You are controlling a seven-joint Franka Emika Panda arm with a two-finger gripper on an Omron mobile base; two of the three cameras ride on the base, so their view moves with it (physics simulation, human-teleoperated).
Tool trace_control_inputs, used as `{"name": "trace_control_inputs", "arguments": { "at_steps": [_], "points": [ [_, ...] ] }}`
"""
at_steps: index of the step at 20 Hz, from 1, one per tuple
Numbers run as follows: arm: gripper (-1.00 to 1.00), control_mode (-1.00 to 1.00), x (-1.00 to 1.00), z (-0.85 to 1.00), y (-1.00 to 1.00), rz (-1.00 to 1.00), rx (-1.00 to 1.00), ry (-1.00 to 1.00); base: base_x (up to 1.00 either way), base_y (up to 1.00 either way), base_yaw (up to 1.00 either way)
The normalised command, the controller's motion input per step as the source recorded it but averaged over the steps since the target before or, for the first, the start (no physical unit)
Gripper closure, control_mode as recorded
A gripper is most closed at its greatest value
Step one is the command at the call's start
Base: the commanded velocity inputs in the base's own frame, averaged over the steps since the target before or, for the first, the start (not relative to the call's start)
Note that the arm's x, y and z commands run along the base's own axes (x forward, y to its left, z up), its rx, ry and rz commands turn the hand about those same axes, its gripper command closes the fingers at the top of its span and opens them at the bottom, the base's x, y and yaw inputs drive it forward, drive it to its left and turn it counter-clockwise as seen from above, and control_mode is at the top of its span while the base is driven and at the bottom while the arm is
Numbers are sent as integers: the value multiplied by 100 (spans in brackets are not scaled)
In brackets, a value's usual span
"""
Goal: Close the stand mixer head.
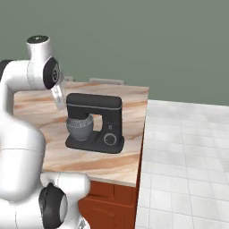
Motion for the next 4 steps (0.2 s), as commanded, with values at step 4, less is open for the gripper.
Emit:
{"name": "trace_control_inputs", "arguments": {
  "at_steps": [4],
  "points": [
    [-100, -100, 0, 0, 0, 0, 0, 0, 0, 0, 0]
  ]
}}
